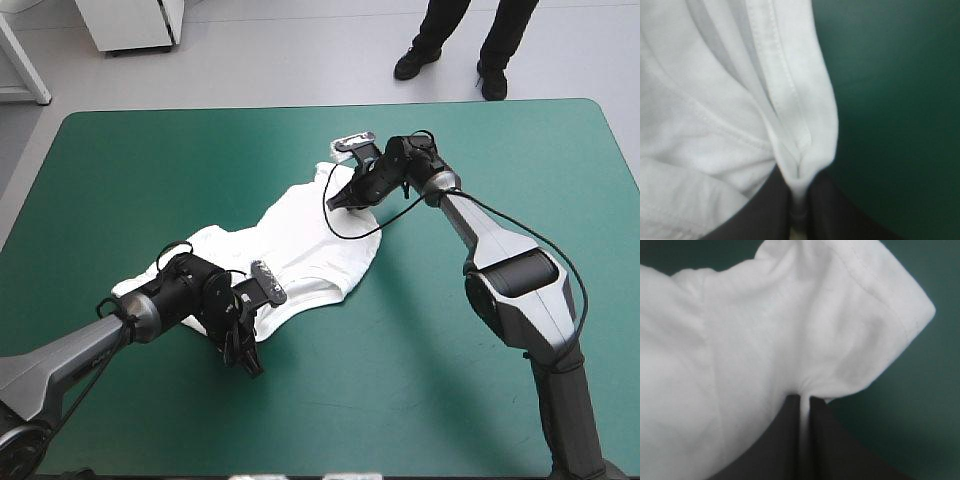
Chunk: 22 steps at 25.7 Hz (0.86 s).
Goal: Fold the cloth
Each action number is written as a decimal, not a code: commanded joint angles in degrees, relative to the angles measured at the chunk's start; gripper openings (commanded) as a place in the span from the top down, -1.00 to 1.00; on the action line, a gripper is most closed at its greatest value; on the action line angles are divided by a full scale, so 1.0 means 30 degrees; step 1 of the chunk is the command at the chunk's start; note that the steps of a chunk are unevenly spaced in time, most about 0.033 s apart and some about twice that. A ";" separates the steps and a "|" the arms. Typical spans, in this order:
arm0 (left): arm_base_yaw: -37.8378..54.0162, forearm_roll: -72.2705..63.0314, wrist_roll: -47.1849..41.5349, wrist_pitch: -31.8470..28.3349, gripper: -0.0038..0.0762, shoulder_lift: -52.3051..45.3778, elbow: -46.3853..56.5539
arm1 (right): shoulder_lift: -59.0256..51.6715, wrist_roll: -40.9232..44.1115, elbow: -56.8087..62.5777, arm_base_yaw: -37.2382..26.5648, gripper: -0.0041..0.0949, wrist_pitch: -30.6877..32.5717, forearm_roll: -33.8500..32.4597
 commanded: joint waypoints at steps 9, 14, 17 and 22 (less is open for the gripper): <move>-0.0137 0.0497 -0.1860 0.2727 0.93 -0.0310 -0.3937 | -0.3614 0.2518 -0.0568 -0.0121 0.94 0.2964 -0.4806; -0.0137 0.1049 -0.2585 0.4143 0.93 -0.1886 -0.6458 | -0.6024 0.2800 -0.0522 -0.0547 0.94 0.3393 -0.5105; -0.0137 0.1049 -0.2673 0.5761 0.93 -0.2921 -0.7962 | -0.7616 0.2844 -0.0212 -0.0679 0.94 0.3492 -0.5205; -0.0137 0.1171 -0.3106 0.7830 0.93 -0.5067 -1.0634 | -1.0553 0.3146 -0.0036 -0.0695 0.94 0.3816 -0.5586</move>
